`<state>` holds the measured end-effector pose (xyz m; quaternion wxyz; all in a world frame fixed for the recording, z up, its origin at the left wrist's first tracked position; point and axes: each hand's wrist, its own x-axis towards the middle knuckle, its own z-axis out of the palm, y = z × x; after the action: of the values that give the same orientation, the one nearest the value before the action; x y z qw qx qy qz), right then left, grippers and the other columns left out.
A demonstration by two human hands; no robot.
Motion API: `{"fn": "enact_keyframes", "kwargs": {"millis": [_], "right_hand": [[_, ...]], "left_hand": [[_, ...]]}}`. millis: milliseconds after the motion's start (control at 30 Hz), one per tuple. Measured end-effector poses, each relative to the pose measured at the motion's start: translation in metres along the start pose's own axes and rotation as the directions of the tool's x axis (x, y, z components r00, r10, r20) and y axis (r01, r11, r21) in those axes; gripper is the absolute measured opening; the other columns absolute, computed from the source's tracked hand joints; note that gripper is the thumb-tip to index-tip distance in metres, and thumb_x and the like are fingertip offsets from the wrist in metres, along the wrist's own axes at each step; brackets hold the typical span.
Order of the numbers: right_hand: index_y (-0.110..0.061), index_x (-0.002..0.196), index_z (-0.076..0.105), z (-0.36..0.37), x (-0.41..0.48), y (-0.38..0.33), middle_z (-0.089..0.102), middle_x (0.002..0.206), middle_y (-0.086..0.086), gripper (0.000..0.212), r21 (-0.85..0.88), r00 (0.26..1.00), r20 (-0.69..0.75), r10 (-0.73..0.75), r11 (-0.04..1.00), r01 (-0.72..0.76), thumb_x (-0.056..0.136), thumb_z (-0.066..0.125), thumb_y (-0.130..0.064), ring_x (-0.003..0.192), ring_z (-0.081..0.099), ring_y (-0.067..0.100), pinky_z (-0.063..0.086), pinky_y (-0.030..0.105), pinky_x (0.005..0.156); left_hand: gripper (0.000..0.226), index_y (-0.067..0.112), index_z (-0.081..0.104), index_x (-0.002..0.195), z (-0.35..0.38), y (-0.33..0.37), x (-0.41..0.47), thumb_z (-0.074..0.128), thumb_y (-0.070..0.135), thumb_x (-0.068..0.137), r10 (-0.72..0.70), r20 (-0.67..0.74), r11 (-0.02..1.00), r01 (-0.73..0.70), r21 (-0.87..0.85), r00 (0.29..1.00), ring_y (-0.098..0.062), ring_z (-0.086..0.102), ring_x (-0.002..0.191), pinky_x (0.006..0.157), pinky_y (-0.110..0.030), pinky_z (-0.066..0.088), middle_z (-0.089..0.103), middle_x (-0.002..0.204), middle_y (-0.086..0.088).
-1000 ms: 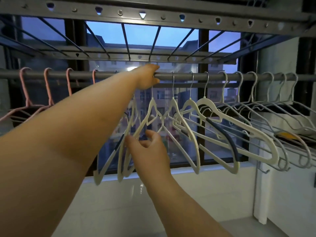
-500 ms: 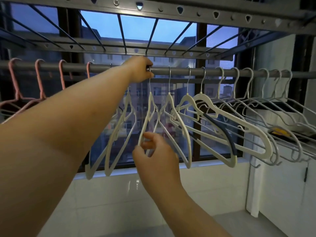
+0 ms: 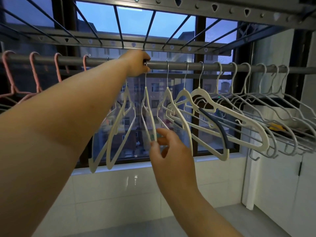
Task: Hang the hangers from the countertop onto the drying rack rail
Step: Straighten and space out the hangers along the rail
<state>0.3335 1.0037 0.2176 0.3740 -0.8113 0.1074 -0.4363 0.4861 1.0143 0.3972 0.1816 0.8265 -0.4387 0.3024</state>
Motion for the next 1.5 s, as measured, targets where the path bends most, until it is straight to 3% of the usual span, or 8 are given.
{"fn": "enact_keyframes", "kwargs": {"millis": [233, 467, 967, 1067, 1133, 1233, 1333, 1500], "right_hand": [[-0.026, 0.119, 0.049, 0.001, -0.005, 0.003, 0.041, 0.072, -0.023, 0.024, -0.057, 0.999, -0.012, -0.043, 0.998, 0.042, 0.095, 0.046, -0.021, 0.066, 0.046, 0.000, 0.046, 0.016, 0.075], [-0.021, 0.115, 0.052, 0.002, -0.009, 0.002, 0.058, 0.098, -0.004, 0.021, -0.056, 0.997, -0.025, -0.070, 0.996, 0.068, 0.094, 0.049, -0.017, 0.093, 0.058, 0.011, 0.049, 0.024, 0.085], [-0.027, 0.123, 0.045, 0.005, -0.019, 0.000, 0.038, 0.086, -0.024, 0.030, -0.052, 0.988, -0.008, -0.153, 0.987, 0.153, 0.093, 0.051, -0.025, 0.081, 0.043, -0.003, 0.033, 0.002, 0.073], [-0.028, 0.111, 0.047, 0.004, -0.025, 0.002, 0.043, 0.081, -0.026, 0.028, -0.268, 0.901, -0.184, -0.393, 0.902, 0.339, 0.084, 0.055, -0.026, 0.066, 0.044, -0.005, 0.040, 0.004, 0.060], [-0.027, 0.106, 0.045, -0.005, -0.028, 0.008, 0.054, 0.086, -0.016, 0.029, -0.317, 0.827, -0.310, -0.468, 0.871, 0.374, 0.077, 0.047, -0.030, 0.075, 0.046, -0.001, 0.045, 0.008, 0.070], [-0.026, 0.108, 0.046, -0.029, -0.029, 0.015, 0.047, 0.095, -0.015, 0.032, -0.347, 0.801, -0.401, -0.445, 0.883, 0.317, 0.077, 0.047, -0.031, 0.086, 0.044, -0.001, 0.039, 0.004, 0.064], [-0.019, 0.110, 0.056, -0.040, -0.026, 0.025, 0.046, 0.098, -0.012, 0.037, -0.338, 0.825, -0.436, -0.360, 0.915, 0.221, 0.073, 0.060, -0.020, 0.087, 0.050, 0.012, 0.032, 0.005, 0.071], [-0.024, 0.126, 0.047, -0.041, -0.031, 0.027, 0.039, 0.105, -0.017, 0.040, -0.169, 0.961, -0.244, -0.126, 0.982, 0.085, 0.088, 0.059, -0.020, 0.104, 0.045, 0.006, 0.038, 0.012, 0.082]], "left_hand": [[0.044, 0.008, 0.041, 0.135, 0.000, -0.003, 0.001, 0.049, 0.015, 0.093, 0.000, -0.004, 1.000, 0.000, -0.005, 1.000, -0.032, 0.045, 0.122, 0.102, -0.037, 0.037, 0.048, 0.133, -0.018], [0.044, 0.007, 0.041, 0.134, 0.000, -0.007, 0.002, 0.050, 0.016, 0.092, -0.009, 0.000, 1.000, 0.009, -0.004, 1.000, -0.033, 0.045, 0.121, 0.101, -0.037, 0.037, 0.048, 0.132, -0.018], [0.047, 0.009, 0.038, 0.137, -0.001, -0.008, 0.003, 0.049, 0.017, 0.093, -0.007, -0.005, 1.000, 0.007, 0.001, 1.000, -0.034, 0.044, 0.123, 0.102, -0.038, 0.037, 0.047, 0.134, -0.018], [0.047, 0.008, 0.037, 0.138, -0.002, -0.008, 0.001, 0.049, 0.016, 0.093, -0.009, 0.001, 1.000, 0.009, -0.003, 1.000, -0.034, 0.044, 0.123, 0.102, -0.038, 0.036, 0.046, 0.134, -0.019], [0.048, 0.007, 0.036, 0.138, -0.003, -0.008, 0.001, 0.049, 0.018, 0.093, -0.012, 0.015, 1.000, 0.012, -0.011, 1.000, -0.034, 0.043, 0.124, 0.103, -0.038, 0.035, 0.046, 0.135, -0.019], [0.055, 0.010, 0.029, 0.142, -0.006, -0.005, 0.001, 0.049, 0.025, 0.093, -0.031, 0.044, 0.999, 0.033, -0.035, 0.999, -0.033, 0.038, 0.130, 0.107, -0.038, 0.032, 0.039, 0.142, -0.016], [0.060, 0.014, 0.019, 0.146, -0.009, 0.003, 0.002, 0.047, 0.028, 0.094, -0.018, 0.037, 0.995, 0.022, -0.096, 0.999, -0.032, 0.029, 0.137, 0.112, -0.041, 0.025, 0.026, 0.152, -0.013], [0.056, 0.021, 0.017, 0.146, -0.001, 0.020, 0.007, 0.040, 0.029, 0.096, 0.054, 0.068, 0.998, -0.051, -0.045, 0.996, -0.032, 0.024, 0.139, 0.113, -0.044, 0.022, 0.022, 0.153, -0.011]]}}
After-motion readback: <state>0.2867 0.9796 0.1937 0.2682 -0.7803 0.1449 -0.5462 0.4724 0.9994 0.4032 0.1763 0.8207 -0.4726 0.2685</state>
